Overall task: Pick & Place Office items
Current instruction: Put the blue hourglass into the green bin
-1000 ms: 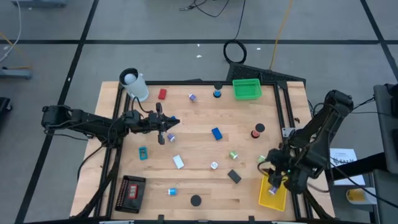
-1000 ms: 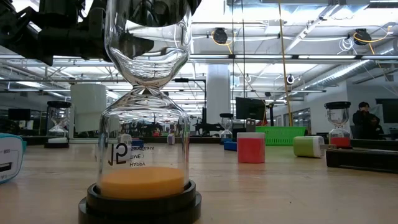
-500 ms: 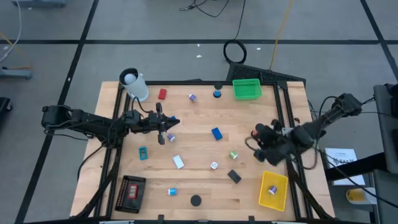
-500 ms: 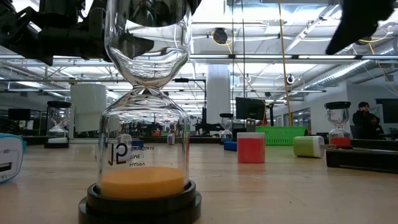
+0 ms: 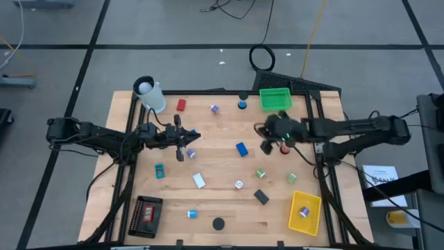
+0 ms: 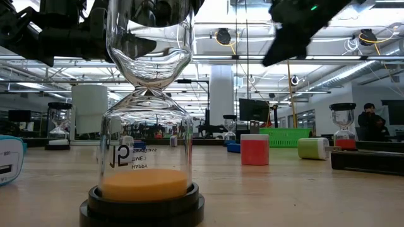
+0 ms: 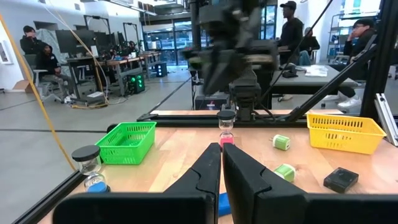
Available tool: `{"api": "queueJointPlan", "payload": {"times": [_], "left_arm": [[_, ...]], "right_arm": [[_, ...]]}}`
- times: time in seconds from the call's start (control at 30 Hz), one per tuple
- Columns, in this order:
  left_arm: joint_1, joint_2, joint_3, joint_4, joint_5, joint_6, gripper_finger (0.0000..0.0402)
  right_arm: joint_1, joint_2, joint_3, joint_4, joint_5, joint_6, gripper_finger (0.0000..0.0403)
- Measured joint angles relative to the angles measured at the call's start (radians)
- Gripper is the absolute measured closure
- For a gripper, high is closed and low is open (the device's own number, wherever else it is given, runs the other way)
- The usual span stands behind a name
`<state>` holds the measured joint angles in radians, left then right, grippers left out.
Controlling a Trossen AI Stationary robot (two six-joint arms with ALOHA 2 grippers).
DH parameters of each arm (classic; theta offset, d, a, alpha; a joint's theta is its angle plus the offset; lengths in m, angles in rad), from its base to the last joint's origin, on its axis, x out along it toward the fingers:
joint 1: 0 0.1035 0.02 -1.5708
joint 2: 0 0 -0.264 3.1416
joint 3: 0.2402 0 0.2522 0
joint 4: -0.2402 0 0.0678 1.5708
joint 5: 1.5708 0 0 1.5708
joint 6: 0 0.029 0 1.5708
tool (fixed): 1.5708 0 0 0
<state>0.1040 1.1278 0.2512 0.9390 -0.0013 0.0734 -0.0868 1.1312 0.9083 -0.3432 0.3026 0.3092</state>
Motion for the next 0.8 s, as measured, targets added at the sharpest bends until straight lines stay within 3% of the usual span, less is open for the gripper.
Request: {"api": "queueJointPlan", "payload": {"times": [0.13, 0.3, 0.63, 0.8], "left_arm": [[0.0, 0.0, 0.0, 0.0, 0.0, 0.0, 0.0376], [0.0, 0.0, 0.0, 0.0, 0.0, 0.0, 0.0376], [0.0, 0.0, 0.0, 0.0, 0.0, 0.0, 0.0376], [0.0, 0.0, 0.0, 0.0, 0.0, 0.0, 0.0376]], "right_arm": [[-0.188, 0.117, 0.031, 0.117, -0.124, -0.068, 0.0354], [-0.356, 0.296, 0.15, 0.126, -0.19, -0.095, 0.0309], [-0.508, 0.58, 0.492, -0.098, -0.198, -0.128, 0.0189], [-0.532, 0.621, 0.539, -0.088, -0.204, -0.153, 0.0146]]}}
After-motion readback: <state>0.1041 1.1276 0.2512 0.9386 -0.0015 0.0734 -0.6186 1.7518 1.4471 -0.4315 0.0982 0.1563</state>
